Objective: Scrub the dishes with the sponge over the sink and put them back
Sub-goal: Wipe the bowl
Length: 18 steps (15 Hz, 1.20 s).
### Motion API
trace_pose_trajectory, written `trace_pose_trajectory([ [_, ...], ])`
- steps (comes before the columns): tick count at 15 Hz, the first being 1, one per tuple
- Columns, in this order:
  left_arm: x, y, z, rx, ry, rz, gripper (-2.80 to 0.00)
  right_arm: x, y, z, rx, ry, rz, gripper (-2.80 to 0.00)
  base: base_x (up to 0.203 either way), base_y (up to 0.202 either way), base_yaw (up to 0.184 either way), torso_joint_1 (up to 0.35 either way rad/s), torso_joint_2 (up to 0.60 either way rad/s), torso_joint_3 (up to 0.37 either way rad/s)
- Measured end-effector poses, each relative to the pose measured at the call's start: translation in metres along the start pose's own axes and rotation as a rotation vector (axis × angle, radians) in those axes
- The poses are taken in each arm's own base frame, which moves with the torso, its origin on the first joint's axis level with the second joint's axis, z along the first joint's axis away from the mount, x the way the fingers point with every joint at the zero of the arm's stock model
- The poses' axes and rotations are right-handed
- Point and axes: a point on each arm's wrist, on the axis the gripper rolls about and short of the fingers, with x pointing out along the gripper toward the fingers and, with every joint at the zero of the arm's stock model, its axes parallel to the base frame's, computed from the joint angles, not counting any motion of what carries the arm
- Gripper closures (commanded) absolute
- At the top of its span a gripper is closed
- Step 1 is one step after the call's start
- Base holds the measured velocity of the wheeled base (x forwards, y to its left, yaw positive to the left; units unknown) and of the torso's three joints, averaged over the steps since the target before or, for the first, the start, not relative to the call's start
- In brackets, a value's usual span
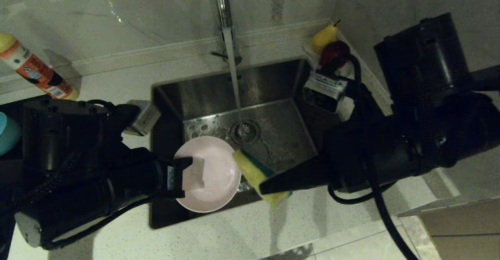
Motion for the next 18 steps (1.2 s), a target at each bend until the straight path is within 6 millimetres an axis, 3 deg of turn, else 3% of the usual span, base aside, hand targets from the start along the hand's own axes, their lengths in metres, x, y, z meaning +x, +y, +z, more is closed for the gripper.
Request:
trace_pose_trajectory([
  [9, 0.028, -0.013, -0.006, 0.097, -0.091, 0.084, 0.0, 0.048, -0.03, 0.02, 0.021, 0.005, -0.102, 0.0, 0.0, 0.0, 0.0, 0.0, 0.0, 0.0],
  [18, 0.026, -0.026, -0.016, 0.136, -0.098, 0.044, 0.0, 0.064, -0.041, 0.034, 0.023, -0.013, -0.124, 0.0, 0.0, 0.0, 0.0, 0.0, 0.0, 0.0],
])
